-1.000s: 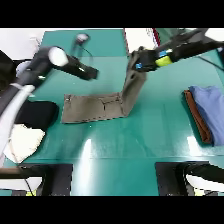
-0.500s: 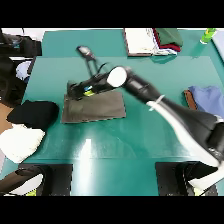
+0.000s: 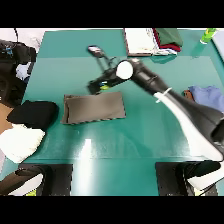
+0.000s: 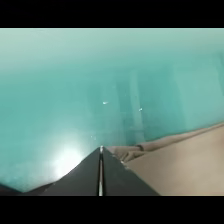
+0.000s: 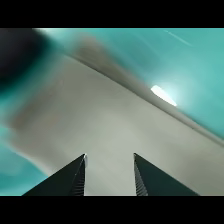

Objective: Fold the shirts.

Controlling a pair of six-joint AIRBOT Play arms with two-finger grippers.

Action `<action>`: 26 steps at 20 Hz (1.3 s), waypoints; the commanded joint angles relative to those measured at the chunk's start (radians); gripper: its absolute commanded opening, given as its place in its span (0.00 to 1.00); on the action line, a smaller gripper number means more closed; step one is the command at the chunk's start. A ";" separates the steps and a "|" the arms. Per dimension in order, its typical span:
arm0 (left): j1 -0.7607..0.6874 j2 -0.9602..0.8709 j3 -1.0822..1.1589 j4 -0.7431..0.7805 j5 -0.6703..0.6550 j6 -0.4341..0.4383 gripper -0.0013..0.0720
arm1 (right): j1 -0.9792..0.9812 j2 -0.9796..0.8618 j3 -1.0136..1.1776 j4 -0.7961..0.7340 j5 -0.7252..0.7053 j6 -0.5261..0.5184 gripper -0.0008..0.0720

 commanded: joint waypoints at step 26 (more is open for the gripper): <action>-0.085 -0.001 -0.008 -0.122 -0.038 0.025 0.06 | -0.188 -0.044 -0.157 -0.021 0.025 0.126 0.04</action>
